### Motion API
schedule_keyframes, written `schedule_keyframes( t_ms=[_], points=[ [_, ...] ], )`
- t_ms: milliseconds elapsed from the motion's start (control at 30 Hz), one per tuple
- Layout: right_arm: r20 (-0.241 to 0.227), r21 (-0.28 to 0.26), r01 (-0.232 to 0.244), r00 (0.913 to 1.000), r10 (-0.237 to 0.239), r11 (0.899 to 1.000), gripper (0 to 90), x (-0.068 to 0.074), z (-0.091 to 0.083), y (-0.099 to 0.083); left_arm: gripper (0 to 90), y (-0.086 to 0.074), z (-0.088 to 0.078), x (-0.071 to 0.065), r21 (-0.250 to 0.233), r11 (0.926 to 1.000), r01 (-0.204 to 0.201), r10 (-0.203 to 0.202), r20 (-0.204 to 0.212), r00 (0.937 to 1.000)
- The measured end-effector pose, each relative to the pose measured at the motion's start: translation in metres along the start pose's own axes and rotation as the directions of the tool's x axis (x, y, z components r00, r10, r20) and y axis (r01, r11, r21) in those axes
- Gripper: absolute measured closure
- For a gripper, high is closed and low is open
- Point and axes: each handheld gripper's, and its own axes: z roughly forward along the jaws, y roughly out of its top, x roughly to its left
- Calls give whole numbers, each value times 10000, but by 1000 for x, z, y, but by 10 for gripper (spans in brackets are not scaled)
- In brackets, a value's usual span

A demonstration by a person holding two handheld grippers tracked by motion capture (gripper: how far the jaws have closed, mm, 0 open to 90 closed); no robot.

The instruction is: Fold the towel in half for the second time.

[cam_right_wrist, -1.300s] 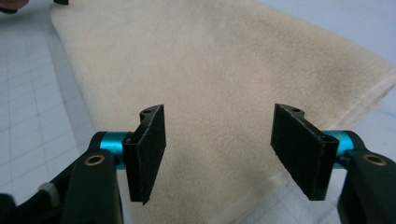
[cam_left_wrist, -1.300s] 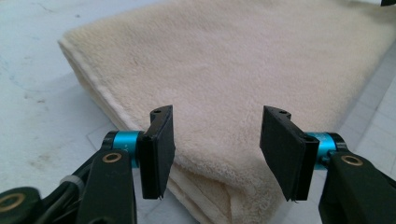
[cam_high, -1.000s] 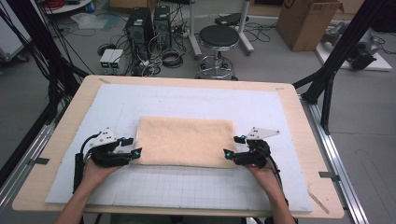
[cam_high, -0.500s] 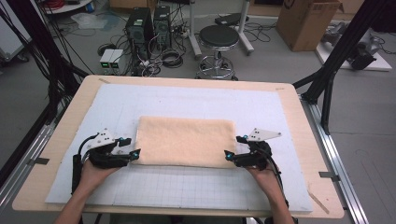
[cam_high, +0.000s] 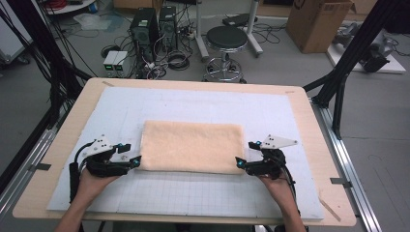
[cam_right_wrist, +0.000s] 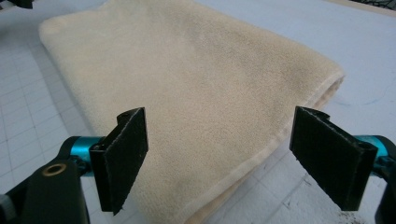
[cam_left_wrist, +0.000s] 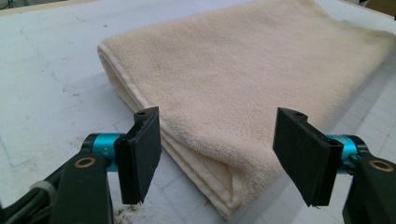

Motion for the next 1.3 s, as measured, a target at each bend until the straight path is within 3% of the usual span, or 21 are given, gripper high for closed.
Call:
schedule_keyframes(
  t_ms=[133,733,1300],
  points=[
    [36,31,-9,10000,9,10000,183,3,-3,-1,324,-1,-4,-1,-133,9998,120,-121,-40,9999],
    [407,-154,-188,9990,194,9997,175,1,-27,-18,306,-10,-19,-12,-143,9998,-104,100,-276,9996],
    [559,-271,-394,9976,409,9989,169,1,-41,-27,292,-20,-31,-10,-200,9998,48,-59,-545,9985]
  ],
)
